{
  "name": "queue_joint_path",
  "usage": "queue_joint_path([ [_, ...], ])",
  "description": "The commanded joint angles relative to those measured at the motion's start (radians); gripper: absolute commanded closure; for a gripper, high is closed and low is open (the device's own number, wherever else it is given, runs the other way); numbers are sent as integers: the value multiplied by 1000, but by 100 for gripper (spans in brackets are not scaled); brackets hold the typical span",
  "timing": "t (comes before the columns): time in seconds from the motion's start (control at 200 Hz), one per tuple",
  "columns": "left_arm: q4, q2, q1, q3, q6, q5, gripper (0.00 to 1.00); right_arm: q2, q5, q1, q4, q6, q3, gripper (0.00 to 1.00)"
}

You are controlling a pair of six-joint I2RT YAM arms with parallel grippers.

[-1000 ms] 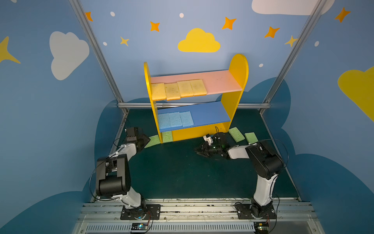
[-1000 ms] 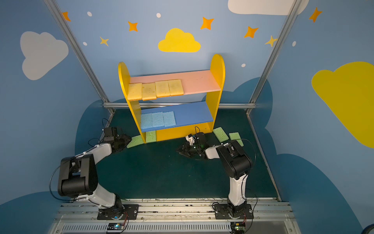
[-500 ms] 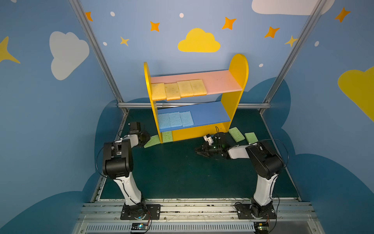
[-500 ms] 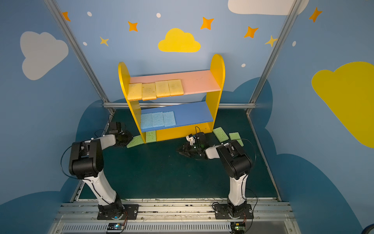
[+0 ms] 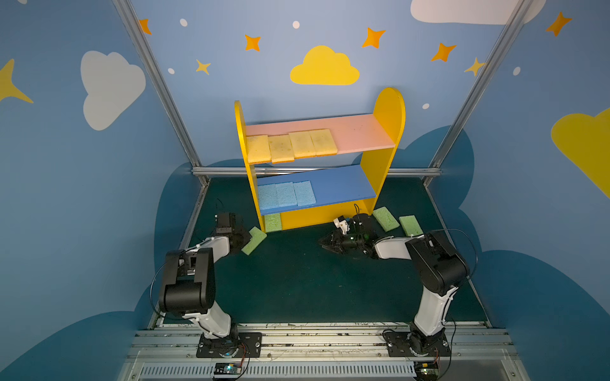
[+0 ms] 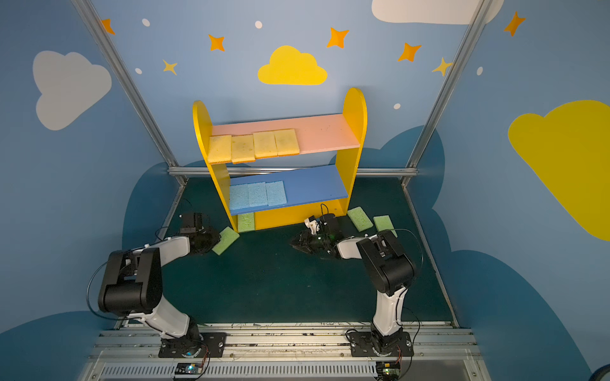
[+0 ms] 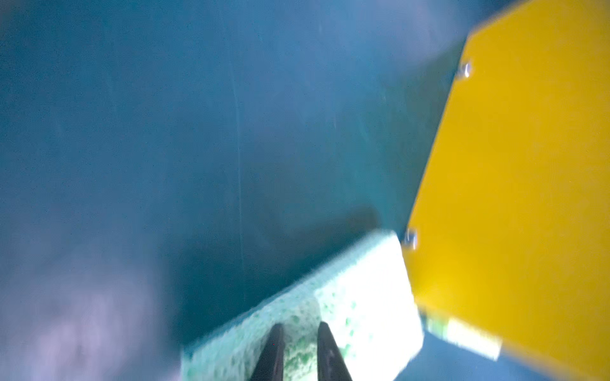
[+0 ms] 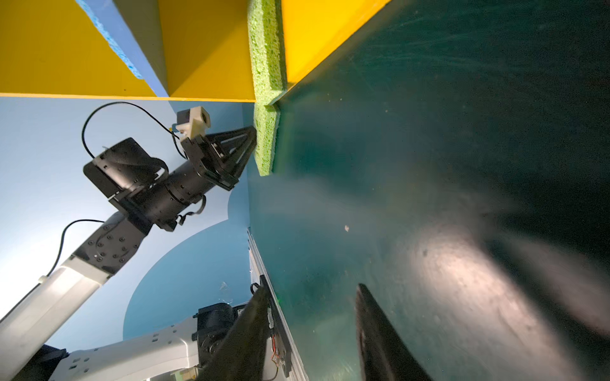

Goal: Place and organize the cleaning sponges onto the shelf

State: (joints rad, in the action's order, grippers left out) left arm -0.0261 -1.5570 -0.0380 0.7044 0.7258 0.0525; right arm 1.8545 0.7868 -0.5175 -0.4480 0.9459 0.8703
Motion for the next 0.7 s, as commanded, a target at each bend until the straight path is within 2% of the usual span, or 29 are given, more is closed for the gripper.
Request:
queue_joint_path([
  [0.0,-18,76,89,-99,31,-14,80,-48,9,5,29,-19,-6,57],
  [0.19,39,195,274,-249,112,-80,80,-73,5,5,55,-33,-6,57],
  [0.36,41,237,431,-249,161,-151,80,-97,-8,8,105,-67,-3,57],
  [0.531,-58,378,449,-189,114,-155,72,-88,14,8,190,-134,43,55],
  [0.636,-126,424,449,-140,62,-129,64,-70,23,8,267,-189,85,52],
  [0.691,-150,435,448,-132,49,-111,63,-54,25,8,328,-235,122,52],
])
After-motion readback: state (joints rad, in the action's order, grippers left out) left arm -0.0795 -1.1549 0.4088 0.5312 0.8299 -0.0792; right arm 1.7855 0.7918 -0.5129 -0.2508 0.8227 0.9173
